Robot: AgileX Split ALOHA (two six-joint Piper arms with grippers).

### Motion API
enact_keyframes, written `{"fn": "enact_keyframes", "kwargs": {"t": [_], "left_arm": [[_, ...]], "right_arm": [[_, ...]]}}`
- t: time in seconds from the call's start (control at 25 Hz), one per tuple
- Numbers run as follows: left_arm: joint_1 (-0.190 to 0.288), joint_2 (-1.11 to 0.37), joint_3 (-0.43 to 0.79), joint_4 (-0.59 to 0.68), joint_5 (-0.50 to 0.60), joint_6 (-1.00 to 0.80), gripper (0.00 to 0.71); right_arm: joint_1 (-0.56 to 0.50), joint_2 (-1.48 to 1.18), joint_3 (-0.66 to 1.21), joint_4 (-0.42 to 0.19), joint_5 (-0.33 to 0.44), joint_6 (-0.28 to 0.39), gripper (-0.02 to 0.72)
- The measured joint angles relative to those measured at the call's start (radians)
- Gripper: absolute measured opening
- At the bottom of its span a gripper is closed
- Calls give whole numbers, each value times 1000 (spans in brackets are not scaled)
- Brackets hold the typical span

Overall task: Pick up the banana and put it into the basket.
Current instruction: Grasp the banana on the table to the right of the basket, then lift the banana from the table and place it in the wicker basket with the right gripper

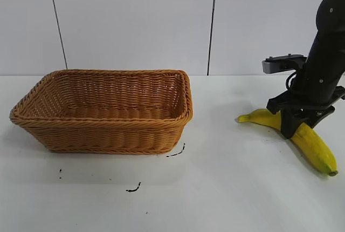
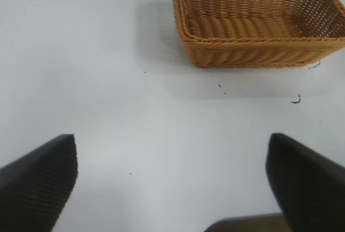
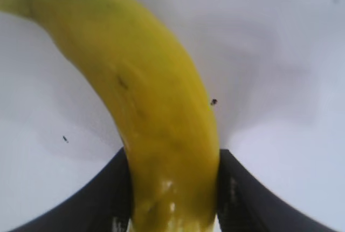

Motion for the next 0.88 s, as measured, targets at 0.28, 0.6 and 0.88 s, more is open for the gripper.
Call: {"fn": "enact_keyframes", "kwargs": {"t": [0.28, 0.6, 0.88], "left_arm": [[0, 0, 0, 0, 0, 0, 690], [0, 0, 0, 0, 0, 0, 690], [0, 0, 0, 0, 0, 0, 690]], "right_arm": [[-1, -112, -57, -3, 151, 12, 305], [-3, -204, -243, 20, 441, 52, 305], [33, -204, -350, 36, 488, 71, 305]]}}
